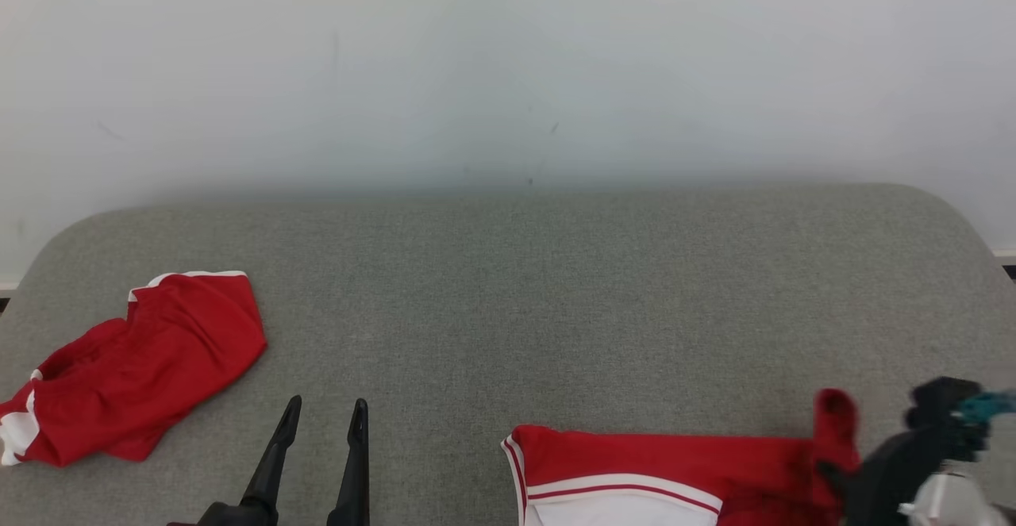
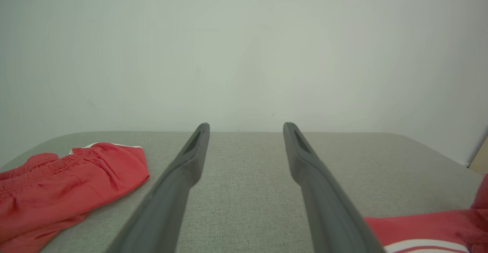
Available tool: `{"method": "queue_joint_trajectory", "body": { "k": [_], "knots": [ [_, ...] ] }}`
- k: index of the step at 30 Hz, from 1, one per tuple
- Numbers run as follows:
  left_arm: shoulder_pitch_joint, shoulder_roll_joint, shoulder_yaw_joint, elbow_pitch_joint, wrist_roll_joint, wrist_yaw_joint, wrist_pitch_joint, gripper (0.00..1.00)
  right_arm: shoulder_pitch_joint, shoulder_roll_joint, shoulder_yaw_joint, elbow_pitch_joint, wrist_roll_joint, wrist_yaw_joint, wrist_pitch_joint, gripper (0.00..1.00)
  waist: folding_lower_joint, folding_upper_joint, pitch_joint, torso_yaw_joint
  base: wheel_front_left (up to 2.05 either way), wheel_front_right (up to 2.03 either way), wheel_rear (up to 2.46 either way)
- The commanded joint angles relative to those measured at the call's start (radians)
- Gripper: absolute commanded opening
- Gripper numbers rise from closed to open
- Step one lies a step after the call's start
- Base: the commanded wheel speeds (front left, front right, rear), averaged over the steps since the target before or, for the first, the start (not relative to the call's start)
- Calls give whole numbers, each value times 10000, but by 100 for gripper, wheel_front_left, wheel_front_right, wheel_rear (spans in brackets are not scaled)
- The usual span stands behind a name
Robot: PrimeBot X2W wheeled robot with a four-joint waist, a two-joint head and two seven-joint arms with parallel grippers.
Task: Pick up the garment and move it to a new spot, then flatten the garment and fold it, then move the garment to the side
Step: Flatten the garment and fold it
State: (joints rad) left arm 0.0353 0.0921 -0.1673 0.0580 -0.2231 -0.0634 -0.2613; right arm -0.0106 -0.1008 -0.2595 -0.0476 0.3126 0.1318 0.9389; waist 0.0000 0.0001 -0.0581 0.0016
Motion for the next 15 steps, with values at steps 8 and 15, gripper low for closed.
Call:
{"method": "queue_joint_trajectory", "body": {
  "k": [8, 15],
  "knots": [
    [-126, -102, 70, 54, 87, -61, -39, 100, 58, 328, 2552, -446, 995, -24, 69, 0, 0, -1, -40, -81, 0, 0, 0],
    [-101, -137, 38, 94, 155, -137, -39, 100, -576, 489, 4280, 971, 1168, -24, -806, 0, 0, -1, 18, 97, 0, 0, 0]
  ]
}}
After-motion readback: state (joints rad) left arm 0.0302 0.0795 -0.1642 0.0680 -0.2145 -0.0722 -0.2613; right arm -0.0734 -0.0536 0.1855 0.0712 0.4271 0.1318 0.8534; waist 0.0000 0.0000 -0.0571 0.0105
